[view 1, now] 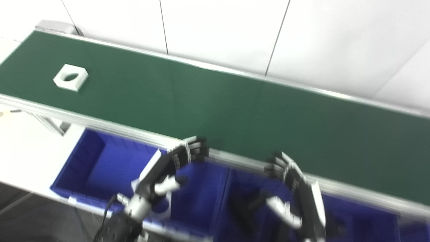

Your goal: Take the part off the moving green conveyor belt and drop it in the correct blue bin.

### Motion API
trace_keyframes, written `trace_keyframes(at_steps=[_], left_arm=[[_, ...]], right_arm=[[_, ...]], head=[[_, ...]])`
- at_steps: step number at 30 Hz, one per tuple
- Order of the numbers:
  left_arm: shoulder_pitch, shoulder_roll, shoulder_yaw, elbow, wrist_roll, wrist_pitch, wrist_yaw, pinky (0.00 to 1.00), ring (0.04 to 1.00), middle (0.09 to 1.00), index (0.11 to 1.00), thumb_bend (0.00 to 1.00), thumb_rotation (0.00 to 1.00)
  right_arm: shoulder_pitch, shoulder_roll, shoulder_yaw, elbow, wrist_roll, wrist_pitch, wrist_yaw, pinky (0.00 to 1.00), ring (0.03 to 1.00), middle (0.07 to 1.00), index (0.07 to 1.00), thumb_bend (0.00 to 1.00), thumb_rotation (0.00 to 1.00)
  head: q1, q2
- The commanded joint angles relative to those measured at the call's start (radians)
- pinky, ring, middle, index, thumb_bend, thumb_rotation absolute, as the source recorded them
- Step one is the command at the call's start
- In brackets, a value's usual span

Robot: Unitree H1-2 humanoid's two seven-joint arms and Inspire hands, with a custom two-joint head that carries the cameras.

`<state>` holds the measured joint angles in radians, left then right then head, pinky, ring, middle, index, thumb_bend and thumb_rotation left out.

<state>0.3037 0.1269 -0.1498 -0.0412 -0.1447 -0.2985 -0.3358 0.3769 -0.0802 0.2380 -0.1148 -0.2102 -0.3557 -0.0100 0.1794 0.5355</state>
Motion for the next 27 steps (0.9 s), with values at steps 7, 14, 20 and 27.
trace_keyframes(at_steps=[7, 14, 20, 27], left_arm=[[-0.023, 0.024, 0.005, -0.018, -0.017, -0.034, -0.013, 0.69, 0.733, 0.760, 0.797, 0.95, 0.65], [-0.032, 0.023, 0.008, -0.001, -0.017, -0.036, -0.022, 0.69, 0.729, 0.753, 0.789, 0.95, 0.61], [-0.038, 0.022, 0.007, 0.009, -0.014, -0.044, -0.024, 0.68, 0.725, 0.750, 0.785, 0.95, 0.60], [-0.037, 0.021, 0.011, 0.010, -0.011, -0.040, -0.019, 0.68, 0.727, 0.750, 0.783, 0.97, 0.60]], right_arm=[[-0.017, 0.006, -0.008, 0.027, 0.005, -0.097, -0.005, 0.62, 0.700, 0.763, 0.836, 0.57, 0.59], [-0.021, 0.006, -0.009, 0.040, -0.004, -0.087, -0.003, 0.62, 0.697, 0.763, 0.841, 0.56, 0.59], [-0.024, 0.007, -0.010, 0.049, 0.009, -0.089, 0.001, 0.62, 0.691, 0.756, 0.840, 0.55, 0.57], [-0.025, 0.008, -0.009, 0.046, 0.006, -0.087, 0.001, 0.61, 0.690, 0.757, 0.838, 0.54, 0.56]], head=[[0.023, -0.040], [0.042, -0.082], [0.047, -0.090], [0.047, -0.088]])
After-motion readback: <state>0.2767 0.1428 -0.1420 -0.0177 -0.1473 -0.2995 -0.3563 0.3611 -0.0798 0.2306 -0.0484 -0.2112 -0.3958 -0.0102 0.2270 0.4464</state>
